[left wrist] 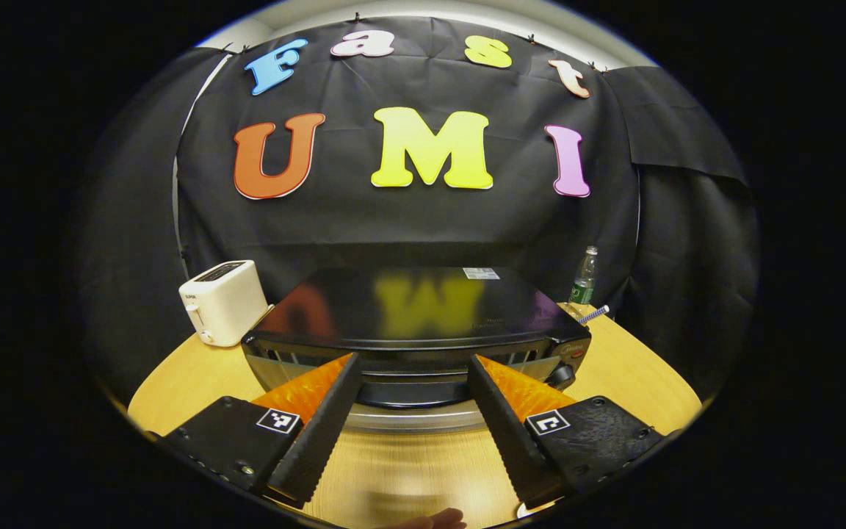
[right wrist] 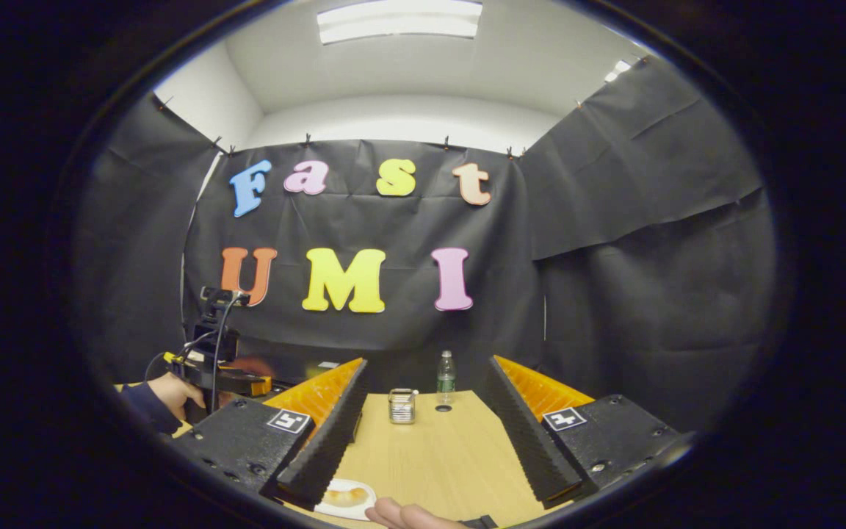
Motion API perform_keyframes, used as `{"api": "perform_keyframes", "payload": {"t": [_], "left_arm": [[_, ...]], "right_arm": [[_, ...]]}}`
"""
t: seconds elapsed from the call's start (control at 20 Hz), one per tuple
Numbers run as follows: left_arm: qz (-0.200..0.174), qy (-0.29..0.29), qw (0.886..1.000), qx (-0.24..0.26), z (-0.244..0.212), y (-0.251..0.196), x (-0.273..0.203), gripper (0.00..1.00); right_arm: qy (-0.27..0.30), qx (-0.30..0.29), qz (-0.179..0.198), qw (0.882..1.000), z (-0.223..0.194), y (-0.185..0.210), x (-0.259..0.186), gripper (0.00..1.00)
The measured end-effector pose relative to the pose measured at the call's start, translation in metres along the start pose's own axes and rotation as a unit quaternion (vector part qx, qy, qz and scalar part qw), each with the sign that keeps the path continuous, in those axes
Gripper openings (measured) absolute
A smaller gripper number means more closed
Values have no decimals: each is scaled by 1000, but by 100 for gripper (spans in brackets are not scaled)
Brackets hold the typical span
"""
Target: Open the electric oven with the left hand, put the food in, and close the electric oven.
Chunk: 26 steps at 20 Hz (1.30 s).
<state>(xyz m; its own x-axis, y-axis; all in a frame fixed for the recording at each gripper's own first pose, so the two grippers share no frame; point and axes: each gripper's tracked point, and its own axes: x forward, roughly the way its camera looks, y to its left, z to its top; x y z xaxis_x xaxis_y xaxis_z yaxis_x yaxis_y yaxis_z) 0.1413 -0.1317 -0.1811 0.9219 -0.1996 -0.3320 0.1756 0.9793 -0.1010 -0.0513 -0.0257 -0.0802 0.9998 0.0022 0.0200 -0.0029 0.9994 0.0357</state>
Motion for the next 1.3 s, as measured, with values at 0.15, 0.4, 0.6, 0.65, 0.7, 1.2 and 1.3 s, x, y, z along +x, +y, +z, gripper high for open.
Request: {"api": "perform_keyframes", "payload": {"t": [0.15,0.4,0.6,0.65,0.7,1.2,1.3], "left_arm": [[-8,9,1000,3,-12,-1,-13,96],[-3,22,1000,7,-36,-1,-35,98],[-1,42,999,-3,-62,-4,-53,98],[0,40,999,1,-66,-5,-57,98],[2,42,999,4,-74,-5,-59,98],[11,84,996,-15,-143,-8,-77,98],[12,97,995,-22,-157,-8,-75,97]], "right_arm": [[2,-1,1,1000,1,2,-6,96],[5,-12,2,1000,-4,6,-14,96],[13,-9,-1,1000,-10,5,-18,96],[15,-6,0,1000,-11,6,-18,96],[17,-4,1,1000,-13,6,-19,96],[29,3,10,1000,-28,16,-20,96],[34,0,9,999,-32,16,-20,96]]}}
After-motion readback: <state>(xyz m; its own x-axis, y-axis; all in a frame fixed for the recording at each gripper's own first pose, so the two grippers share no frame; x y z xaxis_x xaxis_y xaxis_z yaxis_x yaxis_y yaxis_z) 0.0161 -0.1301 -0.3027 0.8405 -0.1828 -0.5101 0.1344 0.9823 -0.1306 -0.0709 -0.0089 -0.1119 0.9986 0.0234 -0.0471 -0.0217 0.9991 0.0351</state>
